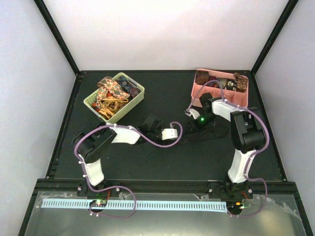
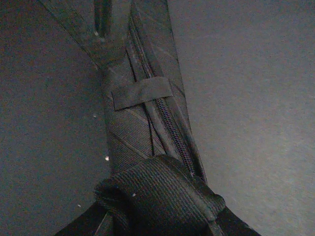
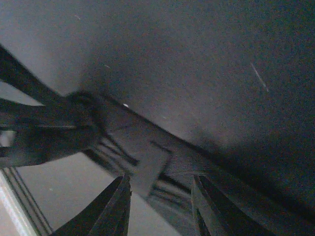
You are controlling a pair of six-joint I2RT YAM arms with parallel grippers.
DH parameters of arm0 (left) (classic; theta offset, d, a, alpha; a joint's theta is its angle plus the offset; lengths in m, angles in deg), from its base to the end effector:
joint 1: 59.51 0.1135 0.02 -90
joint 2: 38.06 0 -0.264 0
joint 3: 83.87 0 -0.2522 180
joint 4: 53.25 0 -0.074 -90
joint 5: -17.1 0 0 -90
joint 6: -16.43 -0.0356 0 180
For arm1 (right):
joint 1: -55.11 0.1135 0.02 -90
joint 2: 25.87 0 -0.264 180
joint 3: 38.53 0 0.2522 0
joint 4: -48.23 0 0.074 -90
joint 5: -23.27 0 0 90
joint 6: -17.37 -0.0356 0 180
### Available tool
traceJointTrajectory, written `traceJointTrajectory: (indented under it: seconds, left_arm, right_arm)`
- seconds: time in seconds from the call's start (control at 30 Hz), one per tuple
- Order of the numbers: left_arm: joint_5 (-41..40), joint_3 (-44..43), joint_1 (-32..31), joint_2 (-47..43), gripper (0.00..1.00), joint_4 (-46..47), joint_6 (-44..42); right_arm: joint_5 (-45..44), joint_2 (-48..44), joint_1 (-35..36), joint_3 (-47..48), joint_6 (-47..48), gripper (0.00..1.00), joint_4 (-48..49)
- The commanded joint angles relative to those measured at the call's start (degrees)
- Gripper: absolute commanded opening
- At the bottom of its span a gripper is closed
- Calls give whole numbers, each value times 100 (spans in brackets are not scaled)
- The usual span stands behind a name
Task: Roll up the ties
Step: Roll the tie at the center of the board.
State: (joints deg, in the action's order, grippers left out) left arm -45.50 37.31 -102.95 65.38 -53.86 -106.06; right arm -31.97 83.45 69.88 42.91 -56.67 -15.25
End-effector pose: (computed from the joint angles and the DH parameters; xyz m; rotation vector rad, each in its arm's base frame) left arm 0.2322 -0.2424 0.1182 1.6177 1.6929 -0.6569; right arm 0.3118 0.1032 0.1415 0.7795 -2.8787 -0.9338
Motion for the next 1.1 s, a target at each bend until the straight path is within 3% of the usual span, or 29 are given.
traceJointTrajectory:
  seconds: [0.0,0.13,0.3,0.73,1.07]
  left_arm:
    - [-711,-413,-84,312,27,-1296,-64]
    - [-995,-613,-213,440,27,-1642,-28]
    - [-1081,-752,-252,593,28,-1870,42]
    - [-1059,-822,-261,654,28,-1913,18]
    - [-1096,-864,-270,713,29,-1938,32]
  right_arm:
    - [790,-591,-50,-1,-169,42,168]
    - [1776,-832,-44,-309,-596,51,416]
    - [2493,-815,27,-830,-1205,45,1037]
    - [1910,-619,379,-1123,-1612,41,1882]
    - [1618,-404,500,-1041,-1516,34,1750]
